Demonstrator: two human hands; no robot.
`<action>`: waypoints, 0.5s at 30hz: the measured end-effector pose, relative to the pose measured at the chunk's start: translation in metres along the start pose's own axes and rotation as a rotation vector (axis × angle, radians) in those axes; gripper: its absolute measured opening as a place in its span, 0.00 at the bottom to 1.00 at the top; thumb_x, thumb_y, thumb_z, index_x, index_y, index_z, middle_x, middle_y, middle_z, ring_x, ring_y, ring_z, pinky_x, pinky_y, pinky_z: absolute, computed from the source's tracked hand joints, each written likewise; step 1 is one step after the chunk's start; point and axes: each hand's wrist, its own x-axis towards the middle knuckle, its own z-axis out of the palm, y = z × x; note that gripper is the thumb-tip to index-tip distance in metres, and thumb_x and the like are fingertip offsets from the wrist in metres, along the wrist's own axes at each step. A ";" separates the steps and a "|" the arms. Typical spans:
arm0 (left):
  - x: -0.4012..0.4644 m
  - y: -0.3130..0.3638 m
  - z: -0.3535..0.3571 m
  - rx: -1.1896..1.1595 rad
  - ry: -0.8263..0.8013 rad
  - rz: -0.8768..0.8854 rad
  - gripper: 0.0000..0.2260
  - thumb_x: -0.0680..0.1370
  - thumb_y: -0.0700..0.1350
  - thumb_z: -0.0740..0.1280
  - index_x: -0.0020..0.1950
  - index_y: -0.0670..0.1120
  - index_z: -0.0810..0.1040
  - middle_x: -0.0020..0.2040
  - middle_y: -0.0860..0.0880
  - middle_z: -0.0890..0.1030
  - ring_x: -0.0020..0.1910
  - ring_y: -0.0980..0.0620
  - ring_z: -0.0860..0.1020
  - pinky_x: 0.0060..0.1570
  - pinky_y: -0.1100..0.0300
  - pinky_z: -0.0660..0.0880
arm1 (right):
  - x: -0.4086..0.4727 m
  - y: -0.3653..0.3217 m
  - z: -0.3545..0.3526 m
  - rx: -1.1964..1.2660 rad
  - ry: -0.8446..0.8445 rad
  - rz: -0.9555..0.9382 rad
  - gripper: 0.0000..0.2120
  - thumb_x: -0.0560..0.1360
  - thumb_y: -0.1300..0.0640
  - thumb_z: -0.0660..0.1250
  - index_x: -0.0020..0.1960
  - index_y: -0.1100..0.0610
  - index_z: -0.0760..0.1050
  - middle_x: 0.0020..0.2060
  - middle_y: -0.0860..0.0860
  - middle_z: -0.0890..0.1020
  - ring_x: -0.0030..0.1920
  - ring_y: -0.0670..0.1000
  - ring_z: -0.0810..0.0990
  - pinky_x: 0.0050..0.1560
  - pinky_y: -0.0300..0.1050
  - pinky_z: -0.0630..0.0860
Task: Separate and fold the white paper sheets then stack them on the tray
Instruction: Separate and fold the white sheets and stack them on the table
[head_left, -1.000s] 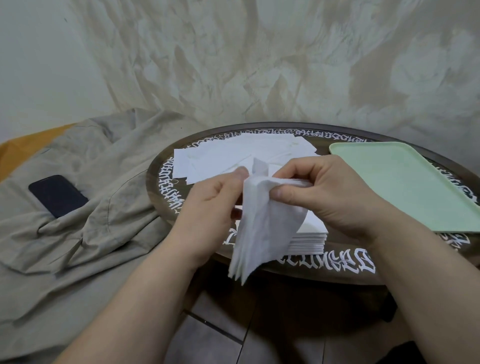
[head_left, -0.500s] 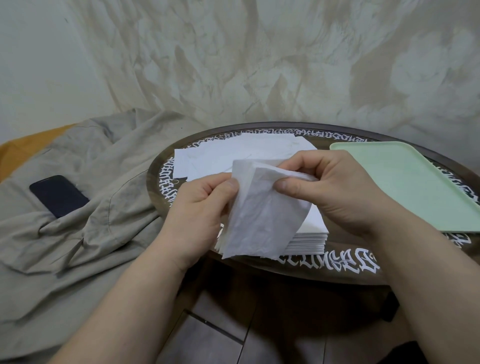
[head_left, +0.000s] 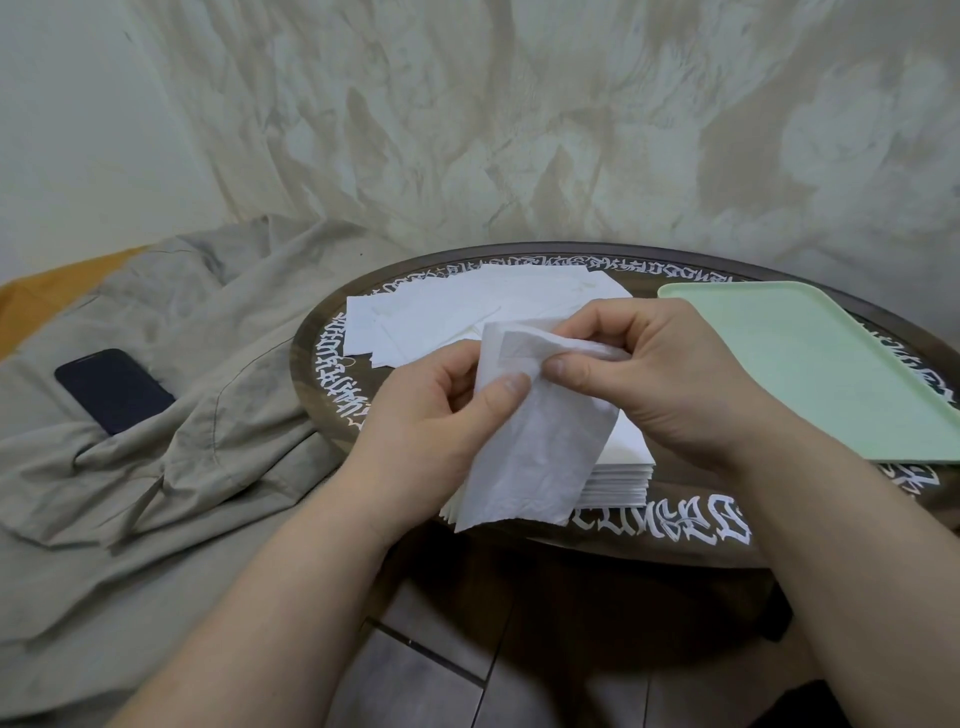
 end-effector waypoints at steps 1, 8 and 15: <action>0.000 -0.001 0.000 0.046 0.007 0.006 0.10 0.73 0.50 0.69 0.52 0.49 0.83 0.47 0.51 0.86 0.48 0.52 0.84 0.49 0.54 0.80 | 0.000 0.000 0.000 -0.008 -0.003 -0.003 0.04 0.71 0.65 0.73 0.39 0.57 0.82 0.39 0.53 0.85 0.40 0.47 0.81 0.47 0.49 0.77; 0.003 -0.002 0.000 0.223 0.056 0.033 0.18 0.72 0.61 0.62 0.54 0.54 0.80 0.48 0.51 0.85 0.51 0.46 0.82 0.53 0.39 0.77 | 0.001 0.001 0.003 -0.051 -0.036 -0.042 0.05 0.72 0.64 0.73 0.40 0.56 0.82 0.36 0.47 0.84 0.39 0.43 0.79 0.43 0.38 0.75; 0.002 0.001 0.001 0.316 0.048 0.042 0.16 0.77 0.55 0.60 0.57 0.49 0.79 0.50 0.54 0.83 0.52 0.51 0.81 0.54 0.43 0.76 | 0.001 0.001 0.004 -0.102 -0.042 -0.055 0.03 0.71 0.63 0.73 0.41 0.56 0.82 0.37 0.49 0.84 0.37 0.40 0.79 0.41 0.34 0.74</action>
